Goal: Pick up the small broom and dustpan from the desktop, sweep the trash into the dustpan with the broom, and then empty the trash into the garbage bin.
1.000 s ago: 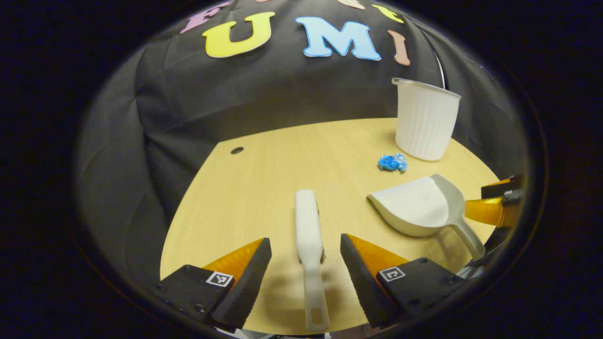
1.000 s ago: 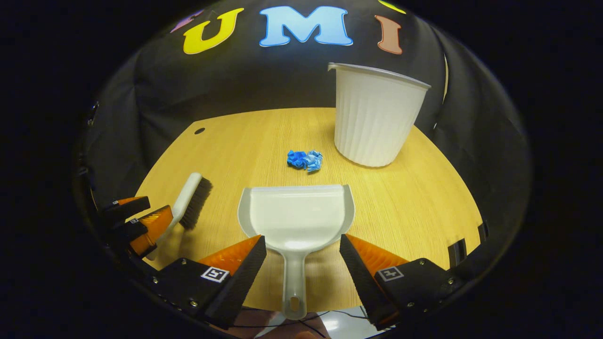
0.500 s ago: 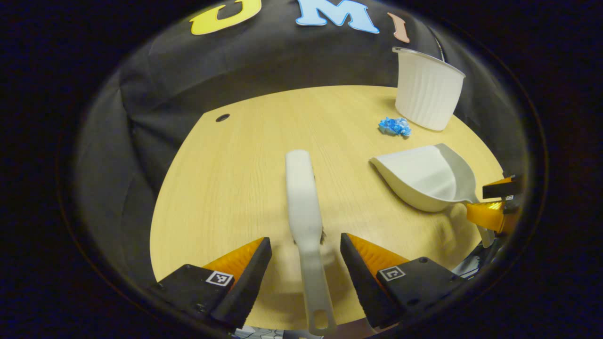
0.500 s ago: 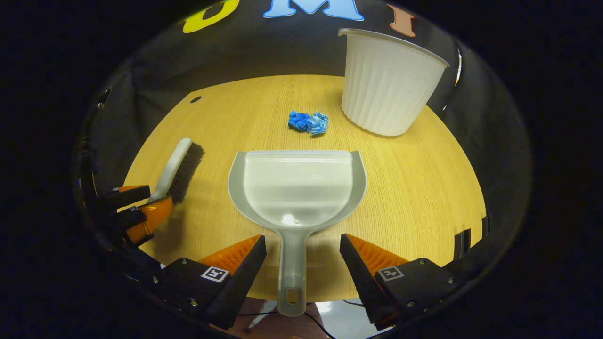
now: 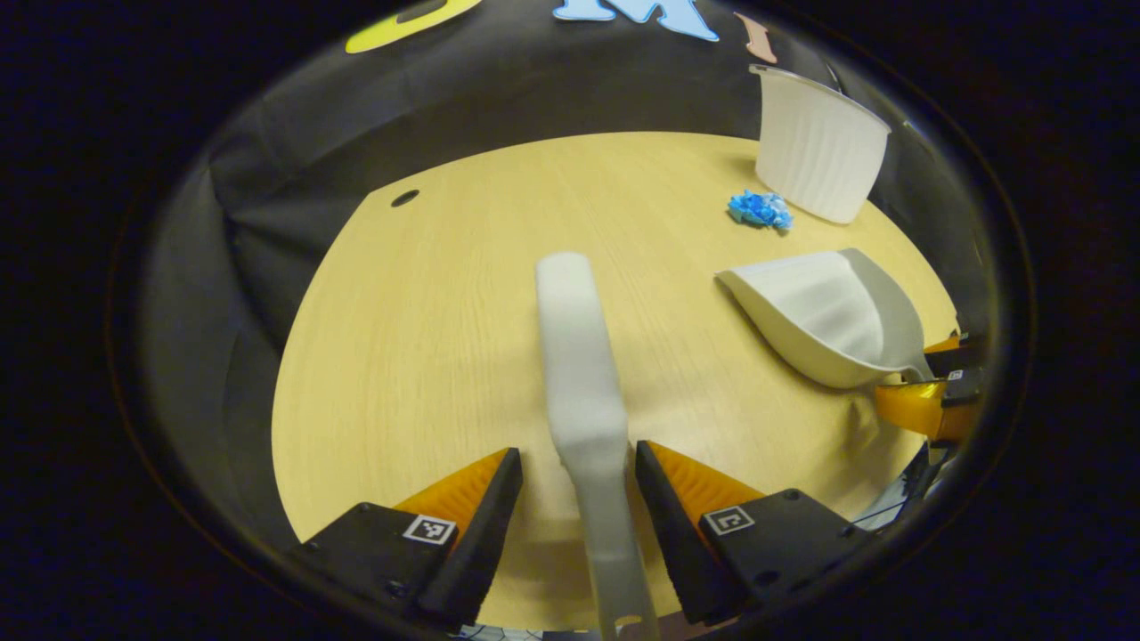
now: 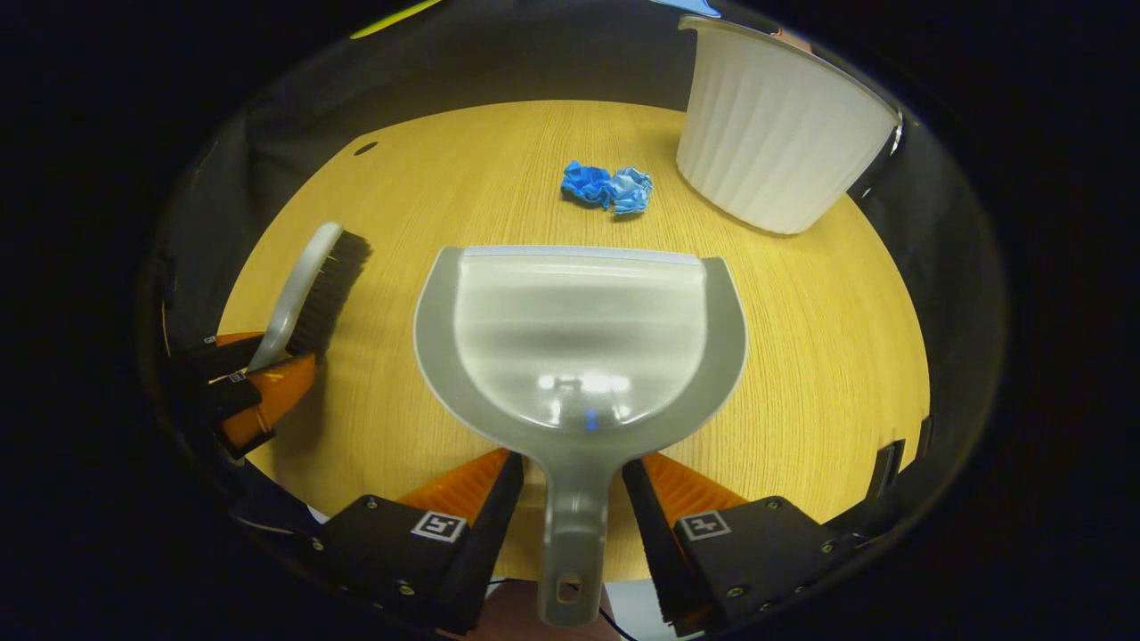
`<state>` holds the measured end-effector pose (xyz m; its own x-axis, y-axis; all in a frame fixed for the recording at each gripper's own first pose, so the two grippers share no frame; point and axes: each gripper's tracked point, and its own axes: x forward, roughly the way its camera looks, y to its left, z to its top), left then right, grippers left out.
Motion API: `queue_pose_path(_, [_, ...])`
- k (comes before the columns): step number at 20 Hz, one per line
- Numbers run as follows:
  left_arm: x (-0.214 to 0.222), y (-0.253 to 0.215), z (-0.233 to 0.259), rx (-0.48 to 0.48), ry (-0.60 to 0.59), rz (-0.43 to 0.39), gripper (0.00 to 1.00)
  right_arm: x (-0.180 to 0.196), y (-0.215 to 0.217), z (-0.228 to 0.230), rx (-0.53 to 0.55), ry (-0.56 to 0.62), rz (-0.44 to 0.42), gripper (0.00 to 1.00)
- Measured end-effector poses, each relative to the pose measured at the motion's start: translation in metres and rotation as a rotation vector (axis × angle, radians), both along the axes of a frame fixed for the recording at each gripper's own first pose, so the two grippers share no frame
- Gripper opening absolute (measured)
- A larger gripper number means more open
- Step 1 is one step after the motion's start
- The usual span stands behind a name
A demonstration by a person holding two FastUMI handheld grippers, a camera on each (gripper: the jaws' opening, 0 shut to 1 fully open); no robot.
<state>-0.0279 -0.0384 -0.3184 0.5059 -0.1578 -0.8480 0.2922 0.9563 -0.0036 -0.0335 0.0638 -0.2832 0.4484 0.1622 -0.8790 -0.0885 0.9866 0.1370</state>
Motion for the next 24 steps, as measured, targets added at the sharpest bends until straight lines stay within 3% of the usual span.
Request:
queue_pose_path(1, [0.001,-0.001,-0.002,-0.002,0.007,-0.004,0.74,0.0,0.001,-0.001,0.004,0.006,0.0,0.71])
queue_pose_path(2, [0.002,-0.002,-0.003,-0.001,0.012,-0.007,0.86,0.0,-0.002,-0.003,-0.008,0.012,-0.009,0.7])
queue_pose_path(4, [0.004,-0.004,-0.005,-0.001,0.015,-0.015,0.77,0.0,-0.002,-0.003,0.003,0.014,-0.011,0.53])
queue_pose_path(5, [0.005,-0.006,-0.006,-0.006,0.016,-0.022,0.72,0.0,-0.005,-0.004,-0.006,0.018,-0.021,0.54])
queue_pose_path(6, [0.005,-0.008,-0.006,-0.007,0.019,-0.025,0.7,-0.001,-0.004,-0.005,-0.005,0.02,-0.027,0.42])
queue_pose_path(7, [0.005,-0.01,-0.006,-0.011,0.022,-0.029,0.57,0.001,-0.005,-0.005,-0.007,0.019,-0.025,0.38])
queue_pose_path(8, [0.004,-0.008,-0.005,-0.006,0.021,-0.025,0.56,0.002,-0.005,-0.004,-0.008,0.015,-0.024,0.39])
queue_pose_path(10, [0.005,-0.006,-0.004,-0.008,0.023,-0.027,0.42,0.001,-0.004,-0.003,-0.012,0.011,-0.023,0.38])
queue_pose_path(11, [0.008,-0.005,-0.002,-0.001,0.021,-0.019,0.48,0.0,-0.004,-0.004,-0.007,0.007,-0.026,0.34])
queue_pose_path(13, [0.005,-0.006,-0.006,-0.016,0.024,-0.032,0.39,0.002,-0.004,-0.005,-0.005,-0.001,-0.023,0.34])
queue_pose_path(14, [0.006,-0.004,-0.005,-0.015,0.021,-0.03,0.41,0.003,-0.005,-0.005,-0.005,-0.006,-0.024,0.34])
queue_pose_path(15, [0.007,-0.005,-0.005,-0.017,0.02,-0.035,0.34,0.002,-0.005,-0.005,-0.002,-0.009,-0.031,0.34])
queue_pose_path(16, [0.008,-0.004,-0.005,-0.016,0.022,-0.041,0.34,0.002,-0.006,-0.003,-0.004,-0.013,-0.022,0.3])
queue_pose_path(19, [0.011,-0.004,-0.004,0.0,0.03,-0.064,0.34,0.001,-0.007,-0.005,-0.009,-0.018,0.005,0.33])
queue_pose_path(24, [0.023,-0.007,0.0,-0.027,0.051,-0.064,0.34,-0.001,-0.017,-0.006,-0.03,-0.026,0.045,0.3])
